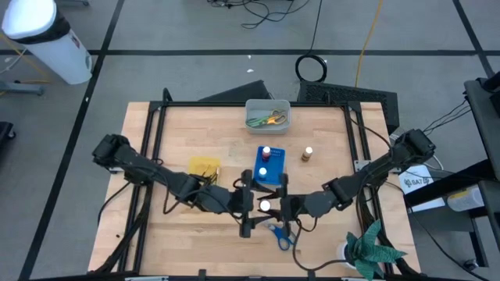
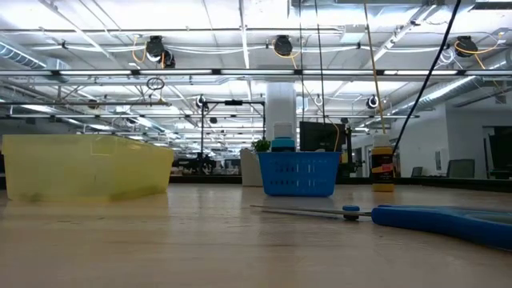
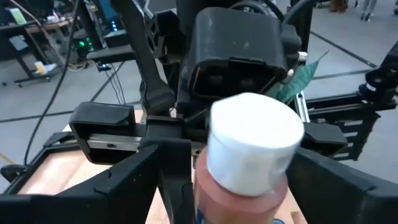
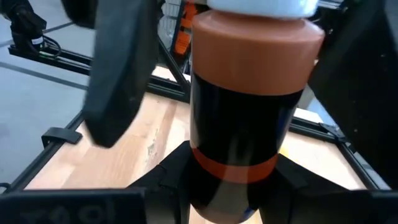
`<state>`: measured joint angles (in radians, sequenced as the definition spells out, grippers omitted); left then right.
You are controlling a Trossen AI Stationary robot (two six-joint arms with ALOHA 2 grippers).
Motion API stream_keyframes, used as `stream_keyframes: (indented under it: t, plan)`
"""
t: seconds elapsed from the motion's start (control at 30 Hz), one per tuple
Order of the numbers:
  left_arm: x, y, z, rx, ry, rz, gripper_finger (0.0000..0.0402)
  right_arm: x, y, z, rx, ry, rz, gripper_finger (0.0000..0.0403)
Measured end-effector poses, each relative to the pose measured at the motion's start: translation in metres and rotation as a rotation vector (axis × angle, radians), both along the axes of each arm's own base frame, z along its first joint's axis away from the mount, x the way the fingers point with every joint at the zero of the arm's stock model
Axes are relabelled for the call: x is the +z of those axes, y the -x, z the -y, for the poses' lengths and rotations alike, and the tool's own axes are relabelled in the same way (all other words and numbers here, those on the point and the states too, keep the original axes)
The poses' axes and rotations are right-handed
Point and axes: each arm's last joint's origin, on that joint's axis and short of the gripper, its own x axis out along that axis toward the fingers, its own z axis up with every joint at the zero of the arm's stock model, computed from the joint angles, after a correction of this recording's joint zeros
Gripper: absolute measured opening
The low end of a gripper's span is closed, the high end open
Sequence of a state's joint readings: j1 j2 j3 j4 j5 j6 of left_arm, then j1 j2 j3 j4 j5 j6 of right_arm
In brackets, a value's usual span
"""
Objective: Pick & Place Paint Supplies
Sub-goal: Put the orange paint bottle into the blue bin
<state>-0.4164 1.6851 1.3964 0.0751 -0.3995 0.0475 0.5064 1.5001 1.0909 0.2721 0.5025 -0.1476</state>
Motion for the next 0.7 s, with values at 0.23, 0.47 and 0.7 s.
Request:
stream_keyframes:
  t: [0.23,0.47,0.7]
  plan:
    - [0.0,-0.001,-0.004,-0.033,0.017,-0.017,0.0281,0.001,0.0,0.0,-0.042,0.044,0.012,0.0118]
    - [-0.003,0.0,-0.002,-0.06,-0.025,-0.042,0.0235,0.004,0.006,-0.008,-0.055,0.078,0.031,0.0118]
    - [-0.017,0.002,-0.007,-0.052,-0.023,-0.023,0.0213,0.0,0.011,-0.013,-0.126,0.128,0.005,0.0118]
